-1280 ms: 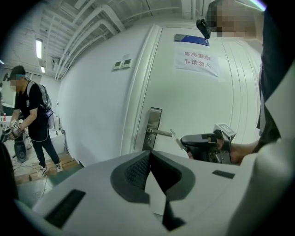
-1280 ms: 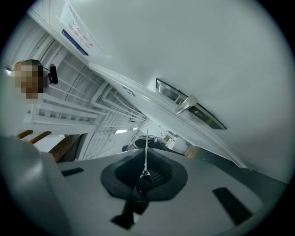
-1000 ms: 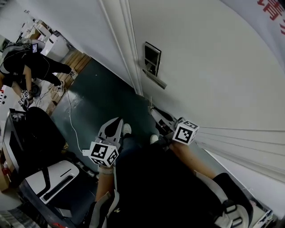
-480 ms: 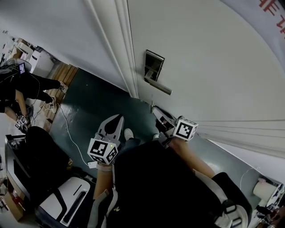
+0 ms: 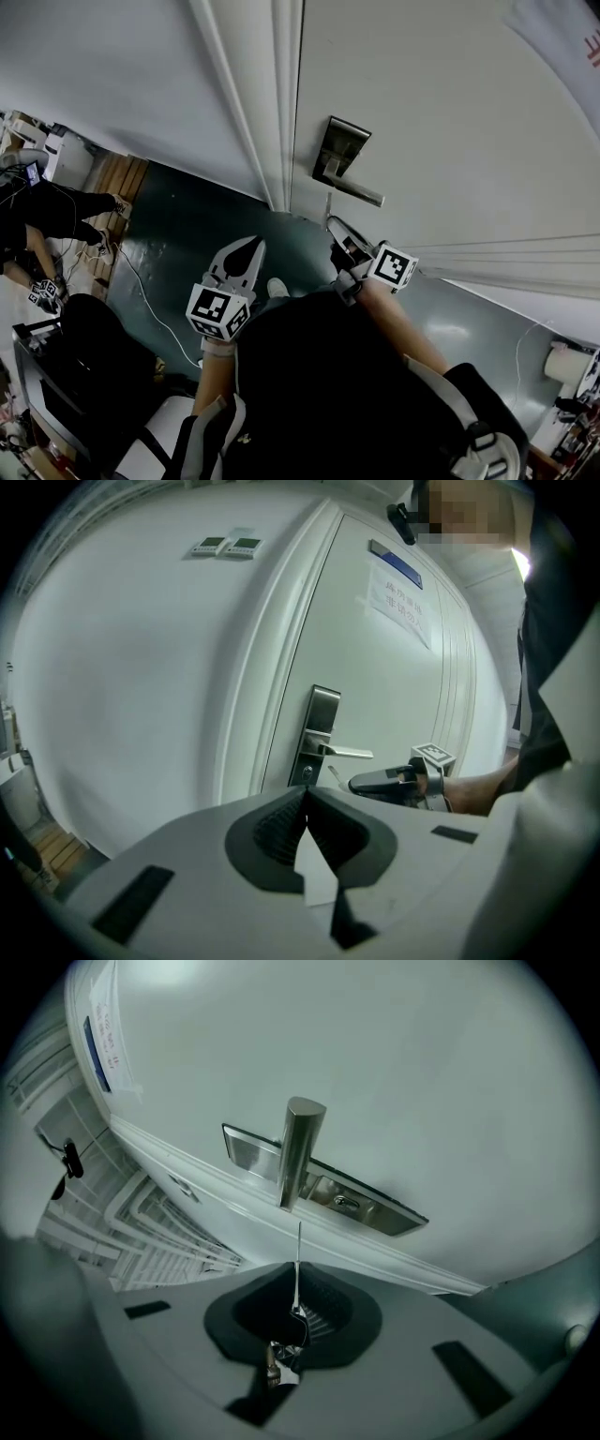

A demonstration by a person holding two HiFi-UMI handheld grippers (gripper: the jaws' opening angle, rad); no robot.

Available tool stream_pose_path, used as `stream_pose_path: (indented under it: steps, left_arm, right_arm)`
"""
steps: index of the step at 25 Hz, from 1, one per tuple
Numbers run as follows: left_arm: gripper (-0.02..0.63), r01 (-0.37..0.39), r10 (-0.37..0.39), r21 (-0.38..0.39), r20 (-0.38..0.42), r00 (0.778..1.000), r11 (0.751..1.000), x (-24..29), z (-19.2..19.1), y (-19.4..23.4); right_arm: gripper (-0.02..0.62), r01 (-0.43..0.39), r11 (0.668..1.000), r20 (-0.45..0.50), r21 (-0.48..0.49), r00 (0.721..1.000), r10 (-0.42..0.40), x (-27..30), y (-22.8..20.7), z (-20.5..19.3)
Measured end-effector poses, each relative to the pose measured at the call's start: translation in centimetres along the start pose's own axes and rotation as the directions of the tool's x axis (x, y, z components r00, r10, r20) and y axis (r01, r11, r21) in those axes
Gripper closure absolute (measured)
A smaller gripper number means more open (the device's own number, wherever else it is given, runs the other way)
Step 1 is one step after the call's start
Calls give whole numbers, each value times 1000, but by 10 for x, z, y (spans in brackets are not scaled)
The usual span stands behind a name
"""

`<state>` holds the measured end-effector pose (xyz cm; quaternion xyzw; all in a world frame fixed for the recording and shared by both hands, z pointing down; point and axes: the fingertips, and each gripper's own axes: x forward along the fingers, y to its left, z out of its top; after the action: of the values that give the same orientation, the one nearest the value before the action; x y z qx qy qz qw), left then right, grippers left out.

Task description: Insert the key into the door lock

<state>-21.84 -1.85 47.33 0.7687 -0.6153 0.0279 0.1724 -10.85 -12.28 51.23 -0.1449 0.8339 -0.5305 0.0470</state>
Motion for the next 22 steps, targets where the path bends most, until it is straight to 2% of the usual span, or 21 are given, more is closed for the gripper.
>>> stream_pose_path:
  steps: [8,14,22]
  left_arm:
    - [597,78,-77,18,-42,996,997,3,-3,36]
    - [597,105,-104,17,-57,993,994,-2,-2,59]
    - [597,126,-125,1,-88,988,992,2,-12,79]
  right_arm:
    - [565,56,996,116,72,991,-64,25,-24,7]
    - [565,77,990,177,119,979,-97,40,-37,12]
    - [565,50,969,253,241,961,-113,51,-54,16]
